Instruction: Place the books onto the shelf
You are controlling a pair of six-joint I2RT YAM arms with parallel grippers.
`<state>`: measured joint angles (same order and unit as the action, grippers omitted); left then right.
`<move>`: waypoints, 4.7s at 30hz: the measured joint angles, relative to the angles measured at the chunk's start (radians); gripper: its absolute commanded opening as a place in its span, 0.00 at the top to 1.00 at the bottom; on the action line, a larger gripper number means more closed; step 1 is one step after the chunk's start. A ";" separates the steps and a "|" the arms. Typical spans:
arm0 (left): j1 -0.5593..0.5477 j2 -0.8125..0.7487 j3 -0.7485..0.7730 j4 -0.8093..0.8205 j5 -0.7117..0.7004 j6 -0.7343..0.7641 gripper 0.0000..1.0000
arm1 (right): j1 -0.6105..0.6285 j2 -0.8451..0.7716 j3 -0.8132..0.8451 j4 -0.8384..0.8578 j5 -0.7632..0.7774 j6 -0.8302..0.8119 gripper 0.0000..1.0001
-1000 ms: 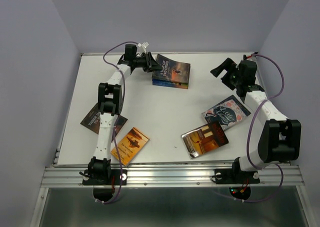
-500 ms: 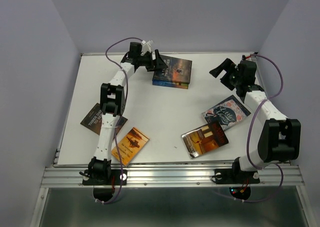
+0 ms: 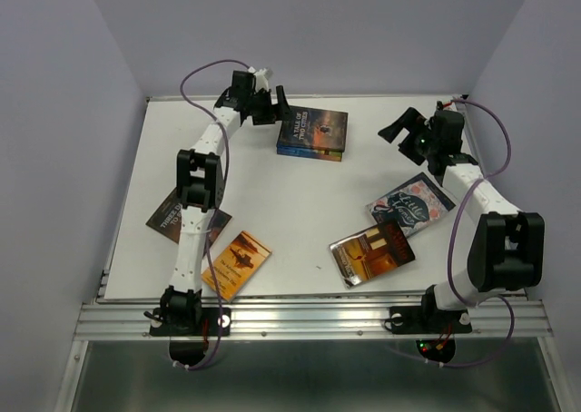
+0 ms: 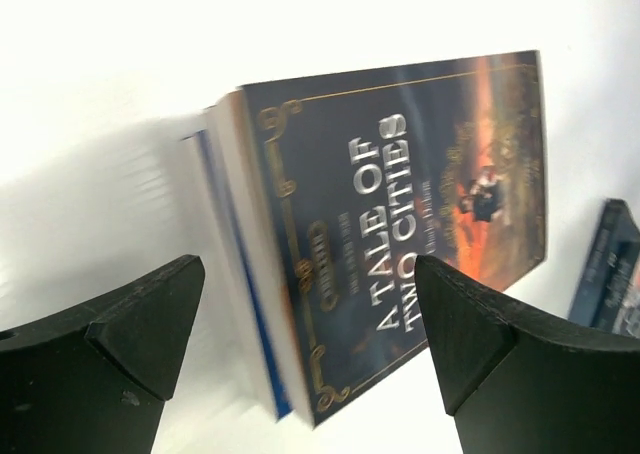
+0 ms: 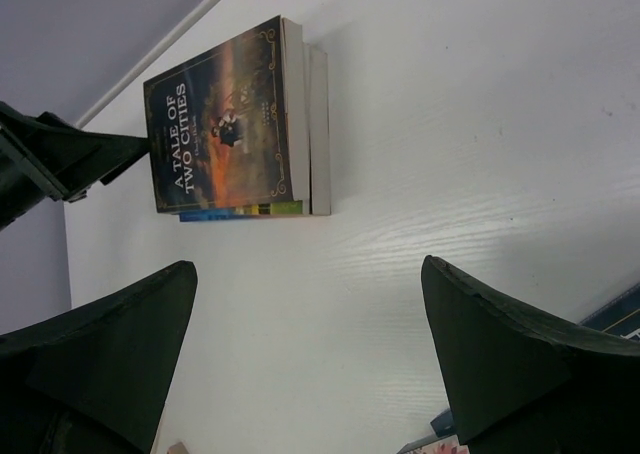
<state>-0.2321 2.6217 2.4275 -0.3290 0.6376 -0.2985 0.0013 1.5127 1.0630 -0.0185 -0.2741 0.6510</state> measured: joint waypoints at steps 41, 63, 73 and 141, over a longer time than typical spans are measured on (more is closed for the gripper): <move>0.387 -1.368 -1.808 -0.054 -0.874 -0.708 0.01 | 0.431 0.294 0.259 -0.087 -0.006 -0.467 0.00; 0.047 -1.033 -1.621 0.255 -0.715 -0.646 0.41 | 0.431 0.295 0.259 -0.086 0.010 -0.478 0.00; -0.002 -1.062 -1.601 0.137 -0.692 -0.661 0.28 | 0.453 0.378 0.274 -0.089 -0.078 -0.556 0.00; 0.267 -0.954 -1.889 1.275 -0.160 -0.700 0.11 | 0.603 1.016 1.030 -0.226 -0.179 -0.513 0.60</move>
<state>0.0345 1.6676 0.5388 0.9455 0.4778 -0.9981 0.6044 2.5286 2.0926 -0.2443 -0.4534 0.1375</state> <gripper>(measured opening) 0.898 0.403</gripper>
